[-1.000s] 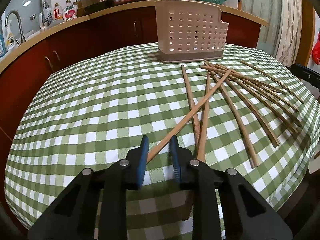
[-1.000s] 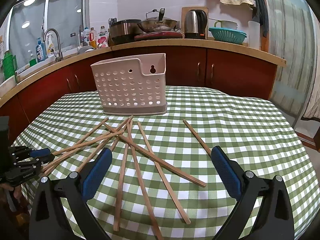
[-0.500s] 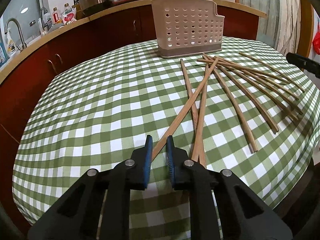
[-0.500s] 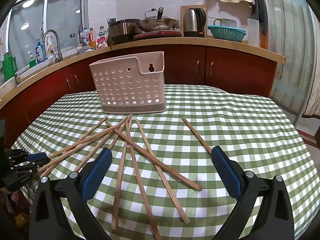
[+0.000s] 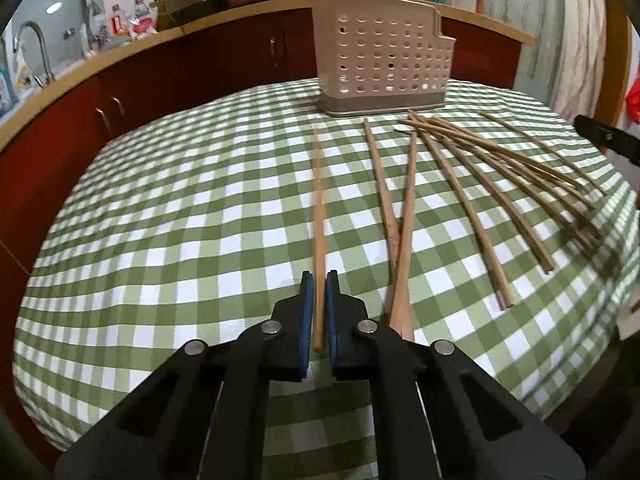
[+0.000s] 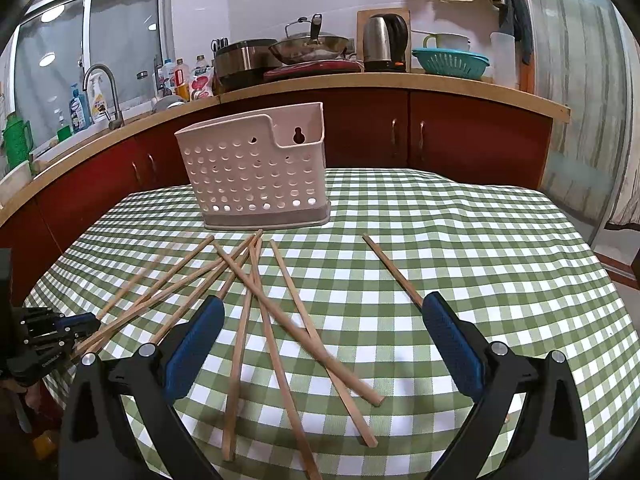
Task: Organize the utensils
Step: 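Close the right tool on another chopstick while the left tool holds its chopstick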
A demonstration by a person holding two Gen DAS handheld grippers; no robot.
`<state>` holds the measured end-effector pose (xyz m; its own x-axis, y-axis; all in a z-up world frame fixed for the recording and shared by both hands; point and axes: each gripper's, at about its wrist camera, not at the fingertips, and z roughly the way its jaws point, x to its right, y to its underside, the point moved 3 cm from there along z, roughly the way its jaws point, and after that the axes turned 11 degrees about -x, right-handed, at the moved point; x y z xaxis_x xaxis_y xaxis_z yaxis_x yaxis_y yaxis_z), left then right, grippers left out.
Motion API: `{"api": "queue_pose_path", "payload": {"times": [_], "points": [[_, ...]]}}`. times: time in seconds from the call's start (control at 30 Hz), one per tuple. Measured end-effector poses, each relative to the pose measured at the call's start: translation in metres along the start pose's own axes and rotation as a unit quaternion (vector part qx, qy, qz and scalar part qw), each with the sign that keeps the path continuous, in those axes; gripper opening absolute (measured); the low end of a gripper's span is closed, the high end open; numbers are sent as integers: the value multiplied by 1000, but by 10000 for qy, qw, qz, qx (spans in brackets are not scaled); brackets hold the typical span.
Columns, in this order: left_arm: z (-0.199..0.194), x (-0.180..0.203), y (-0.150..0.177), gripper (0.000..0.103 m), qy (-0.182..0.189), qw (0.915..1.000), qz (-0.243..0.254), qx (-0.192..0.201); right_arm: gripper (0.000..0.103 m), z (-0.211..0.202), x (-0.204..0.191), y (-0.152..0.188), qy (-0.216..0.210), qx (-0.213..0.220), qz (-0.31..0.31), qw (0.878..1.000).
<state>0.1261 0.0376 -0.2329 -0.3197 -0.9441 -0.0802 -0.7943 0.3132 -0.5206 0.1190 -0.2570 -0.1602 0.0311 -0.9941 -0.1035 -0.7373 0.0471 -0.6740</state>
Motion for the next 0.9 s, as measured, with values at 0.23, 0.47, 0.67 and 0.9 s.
{"api": "queue_pose_path", "payload": {"times": [0.23, 0.47, 0.67, 0.9], "points": [[3, 1, -8, 7, -77, 9999, -113, 49, 96, 8, 2, 3, 9, -107, -22, 9999], [5, 0, -11, 7, -149, 9996, -196, 102, 95, 16, 8, 12, -9, -215, -117, 9997], [5, 1, -10, 7, -206, 9994, -242, 149, 60, 23, 16, 20, -150, -446, -249, 9986], [5, 1, -10, 7, -227, 9993, -249, 151, 48, 30, 21, 34, -327, -647, -380, 9966]]}}
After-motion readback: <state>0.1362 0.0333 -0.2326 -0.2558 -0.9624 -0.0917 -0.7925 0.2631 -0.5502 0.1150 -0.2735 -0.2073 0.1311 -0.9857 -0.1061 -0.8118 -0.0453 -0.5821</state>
